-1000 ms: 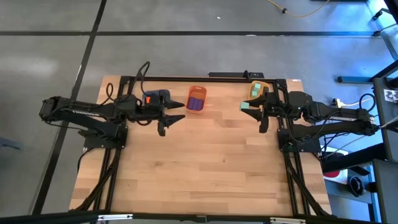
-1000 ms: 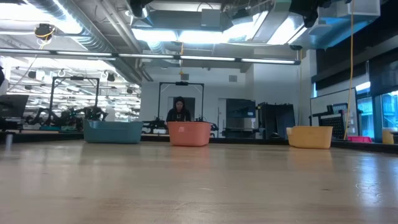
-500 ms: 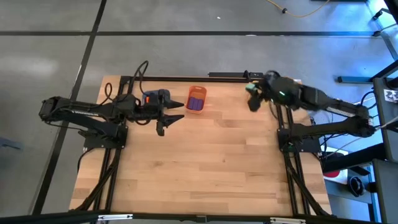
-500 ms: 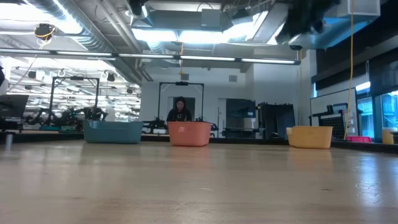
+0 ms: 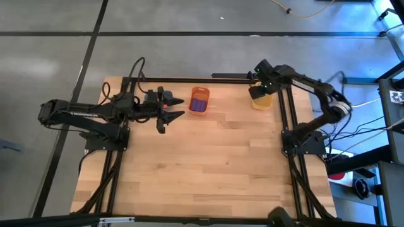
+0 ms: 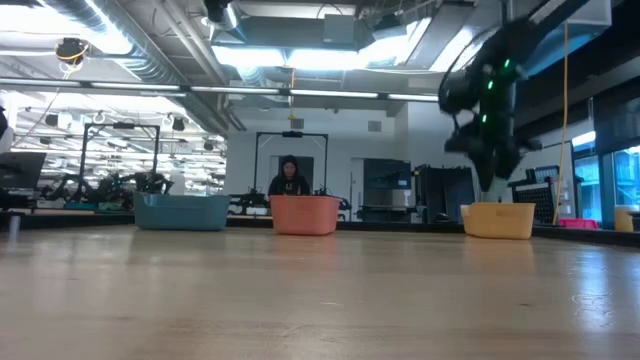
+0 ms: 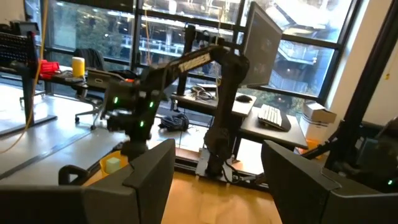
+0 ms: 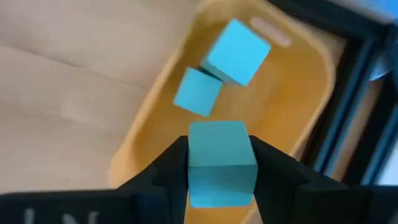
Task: Sort & place blocks by color
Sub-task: Put the blue block into the yellow bin
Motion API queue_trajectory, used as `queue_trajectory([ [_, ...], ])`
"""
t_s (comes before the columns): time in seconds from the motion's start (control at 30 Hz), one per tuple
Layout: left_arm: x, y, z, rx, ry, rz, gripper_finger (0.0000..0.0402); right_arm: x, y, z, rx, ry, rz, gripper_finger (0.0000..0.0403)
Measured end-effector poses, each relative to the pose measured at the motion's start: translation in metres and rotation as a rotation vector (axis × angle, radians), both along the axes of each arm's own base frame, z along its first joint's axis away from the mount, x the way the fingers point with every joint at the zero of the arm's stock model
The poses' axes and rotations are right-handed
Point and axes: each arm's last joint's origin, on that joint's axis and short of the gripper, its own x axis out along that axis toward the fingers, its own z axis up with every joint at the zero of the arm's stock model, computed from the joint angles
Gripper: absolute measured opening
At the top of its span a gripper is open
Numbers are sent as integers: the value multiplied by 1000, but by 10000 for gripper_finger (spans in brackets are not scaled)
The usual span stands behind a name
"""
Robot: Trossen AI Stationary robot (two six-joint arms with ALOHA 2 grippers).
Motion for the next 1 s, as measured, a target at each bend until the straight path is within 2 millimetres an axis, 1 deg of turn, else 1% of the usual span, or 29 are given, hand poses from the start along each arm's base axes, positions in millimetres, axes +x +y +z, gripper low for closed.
queue_trajectory([
  [0.1, -4, 2, 3, 1, -15, 12, 231, 0, -12, -19, 47, 16, -53, 136],
  [0.2, -10, 3, 7, 2, -39, 19, 231, 0, -18, -33, 117, 16, -83, 136],
  [0.3, -15, 3, 11, 3, -60, 23, 231, 1, -20, -43, 176, 6, -84, 136],
  [0.4, -19, 3, 14, 2, -78, 34, 231, 4, -22, -52, 198, 17, -86, 138],
  [0.57, -23, 4, 17, -1, -94, 49, 231, 5, -24, -59, 214, 27, -96, 154],
  [0.93, -23, 4, 16, -1, -90, 50, 231, 5, -25, -59, 205, 21, -113, 163],
  [1.0, -23, 4, 16, -1, -90, 50, 231, 5, -25, -59, 206, 21, -111, 170],
])
